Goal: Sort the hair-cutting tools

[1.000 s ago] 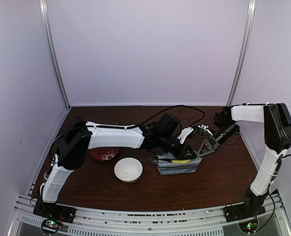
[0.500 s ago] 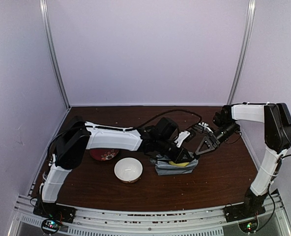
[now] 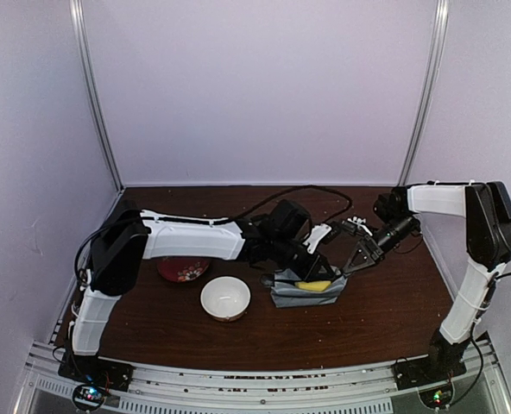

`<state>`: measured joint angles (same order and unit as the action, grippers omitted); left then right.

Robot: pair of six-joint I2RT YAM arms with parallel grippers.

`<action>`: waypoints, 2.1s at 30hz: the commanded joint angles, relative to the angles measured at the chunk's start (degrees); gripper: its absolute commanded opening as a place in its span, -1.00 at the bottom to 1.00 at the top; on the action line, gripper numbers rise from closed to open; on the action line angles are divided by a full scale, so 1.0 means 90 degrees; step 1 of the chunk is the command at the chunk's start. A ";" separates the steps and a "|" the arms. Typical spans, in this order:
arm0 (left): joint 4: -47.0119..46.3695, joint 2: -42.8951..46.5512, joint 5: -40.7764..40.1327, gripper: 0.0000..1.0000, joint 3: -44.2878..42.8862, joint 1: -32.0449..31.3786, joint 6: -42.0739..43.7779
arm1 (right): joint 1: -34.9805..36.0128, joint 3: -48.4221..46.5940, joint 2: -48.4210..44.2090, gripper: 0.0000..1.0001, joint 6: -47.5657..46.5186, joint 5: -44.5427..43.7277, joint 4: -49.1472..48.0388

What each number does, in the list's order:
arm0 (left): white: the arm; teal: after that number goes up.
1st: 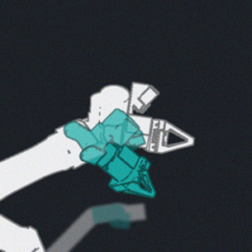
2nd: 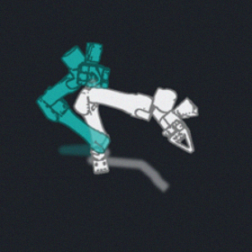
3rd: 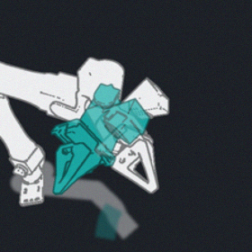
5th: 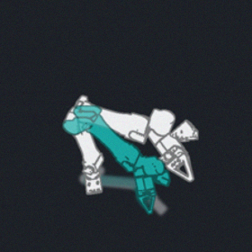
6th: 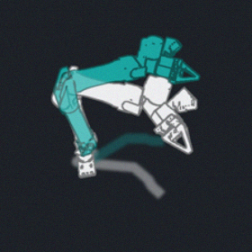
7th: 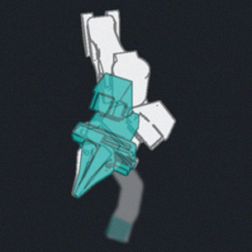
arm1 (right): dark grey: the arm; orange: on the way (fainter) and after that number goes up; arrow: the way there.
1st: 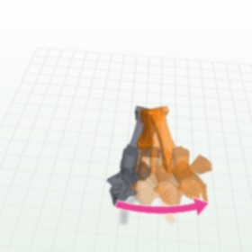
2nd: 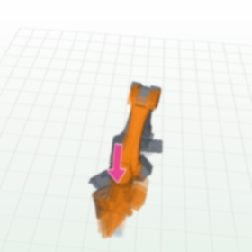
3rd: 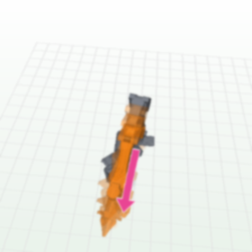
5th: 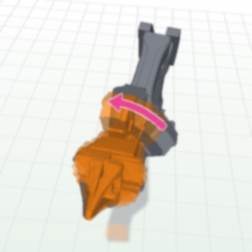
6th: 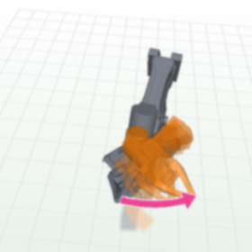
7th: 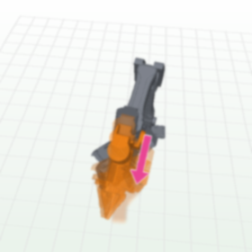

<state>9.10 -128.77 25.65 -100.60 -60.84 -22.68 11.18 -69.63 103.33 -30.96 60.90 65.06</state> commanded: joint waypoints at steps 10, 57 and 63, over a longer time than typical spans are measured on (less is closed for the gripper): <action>0.0631 0.0696 -0.0224 -1.00 0.0327 0.0122 0.0444 | -0.0100 0.0144 -0.0299 -1.00 0.0207 -0.0331 -0.0295; -0.0866 -0.0385 0.0742 -0.41 -0.0031 0.0125 -0.0823 | 0.0378 -0.0208 0.0075 -1.00 -0.0585 0.0248 0.0526; -0.0988 -0.0456 0.0822 -0.55 -0.0082 0.0128 -0.0888 | 0.0379 -0.0203 0.0069 -1.00 -0.0603 0.0239 0.0526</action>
<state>3.49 -131.41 31.81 -99.83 -60.03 -29.93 14.48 -69.93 103.94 -35.03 60.27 68.58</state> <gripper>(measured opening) 0.254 0.051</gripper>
